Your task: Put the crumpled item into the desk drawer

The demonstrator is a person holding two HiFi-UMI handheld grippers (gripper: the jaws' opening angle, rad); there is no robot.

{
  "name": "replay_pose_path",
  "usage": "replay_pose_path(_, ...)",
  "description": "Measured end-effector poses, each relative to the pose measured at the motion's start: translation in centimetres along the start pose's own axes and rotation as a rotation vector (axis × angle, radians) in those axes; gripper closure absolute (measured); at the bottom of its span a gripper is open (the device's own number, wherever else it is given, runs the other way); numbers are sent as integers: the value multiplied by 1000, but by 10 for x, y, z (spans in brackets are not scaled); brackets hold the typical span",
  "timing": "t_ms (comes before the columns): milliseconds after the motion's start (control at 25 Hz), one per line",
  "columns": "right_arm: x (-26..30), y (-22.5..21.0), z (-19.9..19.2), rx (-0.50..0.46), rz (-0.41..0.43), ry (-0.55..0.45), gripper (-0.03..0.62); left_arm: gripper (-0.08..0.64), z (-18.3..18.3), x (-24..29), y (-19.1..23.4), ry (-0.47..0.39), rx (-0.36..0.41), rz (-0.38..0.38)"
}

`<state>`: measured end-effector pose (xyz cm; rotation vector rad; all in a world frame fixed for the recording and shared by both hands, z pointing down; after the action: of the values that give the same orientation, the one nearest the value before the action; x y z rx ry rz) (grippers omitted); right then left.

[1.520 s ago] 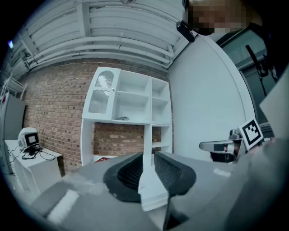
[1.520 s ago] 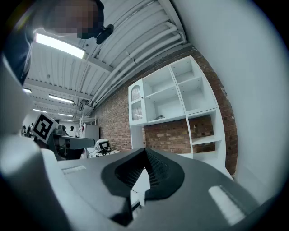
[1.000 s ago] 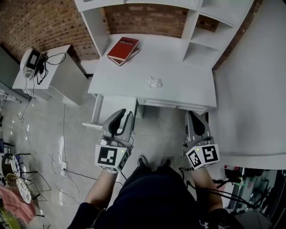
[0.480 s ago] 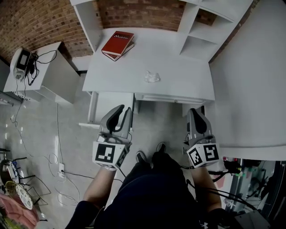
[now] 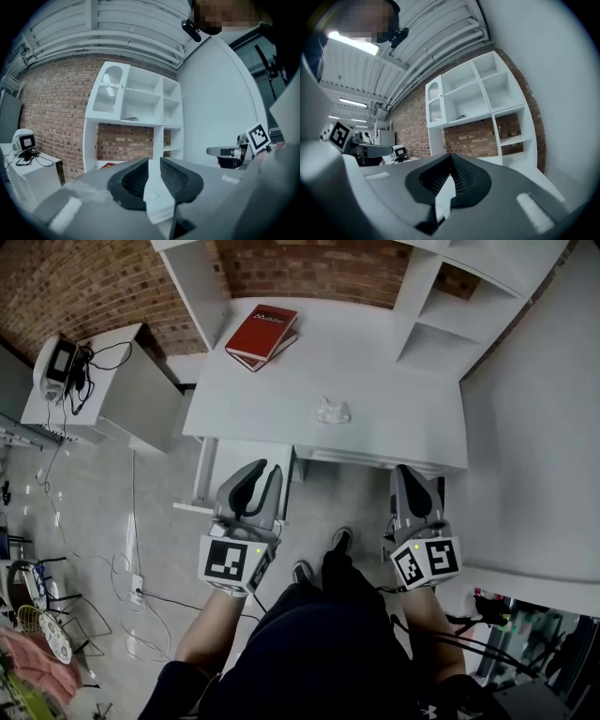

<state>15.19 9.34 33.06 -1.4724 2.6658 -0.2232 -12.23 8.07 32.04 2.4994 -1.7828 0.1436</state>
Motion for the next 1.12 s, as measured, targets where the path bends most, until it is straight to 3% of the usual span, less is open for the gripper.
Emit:
replay_pose_path(280,44,-38,-2,44,91,3,589,474,12,40,-6,41,12,71)
replay_pose_path(600,72,-78,-6,74,140,13,589,474,6,76,-12,46,68,111)
replay_pose_path(840,76,-92,-12,86,144,36,589,474,3,91,-15,49,89,107)
replay_pose_path(1120,80,-92,-17,93,95,55,589,474,-5,114,-5,70,88,50)
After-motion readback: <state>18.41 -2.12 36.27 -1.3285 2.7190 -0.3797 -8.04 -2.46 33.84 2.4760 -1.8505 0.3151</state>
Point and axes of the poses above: the fingertips, and each gripper's own axes: x forward along the fingers, y to its left, z out of its top, the point moved 7 cm from there along -x, backward along the fingers, and after that the axes turned 11 degrees about z, right-handed, at the moved point
